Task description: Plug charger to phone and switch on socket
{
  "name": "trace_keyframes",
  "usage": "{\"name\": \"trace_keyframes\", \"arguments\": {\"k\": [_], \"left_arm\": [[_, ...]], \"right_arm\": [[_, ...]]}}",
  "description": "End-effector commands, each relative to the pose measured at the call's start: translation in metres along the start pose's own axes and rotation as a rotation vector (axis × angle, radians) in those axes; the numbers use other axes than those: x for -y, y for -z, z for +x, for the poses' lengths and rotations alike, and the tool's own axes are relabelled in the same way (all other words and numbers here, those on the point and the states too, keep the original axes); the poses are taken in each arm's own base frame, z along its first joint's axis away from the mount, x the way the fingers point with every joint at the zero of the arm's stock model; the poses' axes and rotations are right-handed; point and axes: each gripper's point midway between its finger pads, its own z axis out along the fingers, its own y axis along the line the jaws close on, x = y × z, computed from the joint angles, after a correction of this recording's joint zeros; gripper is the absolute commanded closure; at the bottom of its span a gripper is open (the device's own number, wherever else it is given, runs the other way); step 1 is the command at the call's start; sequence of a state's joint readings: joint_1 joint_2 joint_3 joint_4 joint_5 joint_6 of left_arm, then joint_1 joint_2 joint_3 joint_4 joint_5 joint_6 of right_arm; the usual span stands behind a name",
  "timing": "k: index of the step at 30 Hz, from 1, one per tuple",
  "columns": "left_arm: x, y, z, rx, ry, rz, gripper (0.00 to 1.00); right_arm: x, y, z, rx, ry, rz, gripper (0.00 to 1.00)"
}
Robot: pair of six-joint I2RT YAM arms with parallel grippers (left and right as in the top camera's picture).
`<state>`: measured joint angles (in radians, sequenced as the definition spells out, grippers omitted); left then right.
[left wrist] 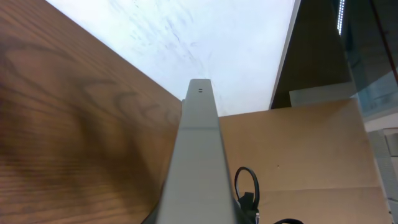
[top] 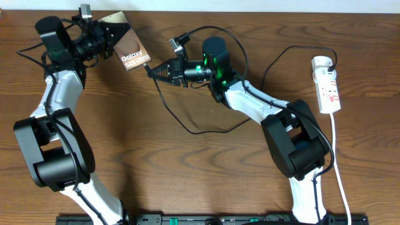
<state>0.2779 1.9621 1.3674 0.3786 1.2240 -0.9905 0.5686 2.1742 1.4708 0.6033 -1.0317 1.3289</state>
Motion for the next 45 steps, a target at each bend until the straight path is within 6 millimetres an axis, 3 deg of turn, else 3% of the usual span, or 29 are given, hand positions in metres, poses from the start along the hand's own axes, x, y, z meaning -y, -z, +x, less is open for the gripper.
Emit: {"name": "trace_keyframes", "arguments": {"k": [1, 45], "left_arm": [[0.012, -0.002, 0.01, -0.065, -0.026, 0.042, 0.93], [0.009, -0.007, 0.007, -0.032, -0.035, 0.02, 0.93]], "right_arm": [[0.003, 0.006, -0.02, 0.092, 0.005, 0.017, 0.99], [-0.001, -0.013, -0.001, 0.041, 0.008, 0.008, 0.99]]}}
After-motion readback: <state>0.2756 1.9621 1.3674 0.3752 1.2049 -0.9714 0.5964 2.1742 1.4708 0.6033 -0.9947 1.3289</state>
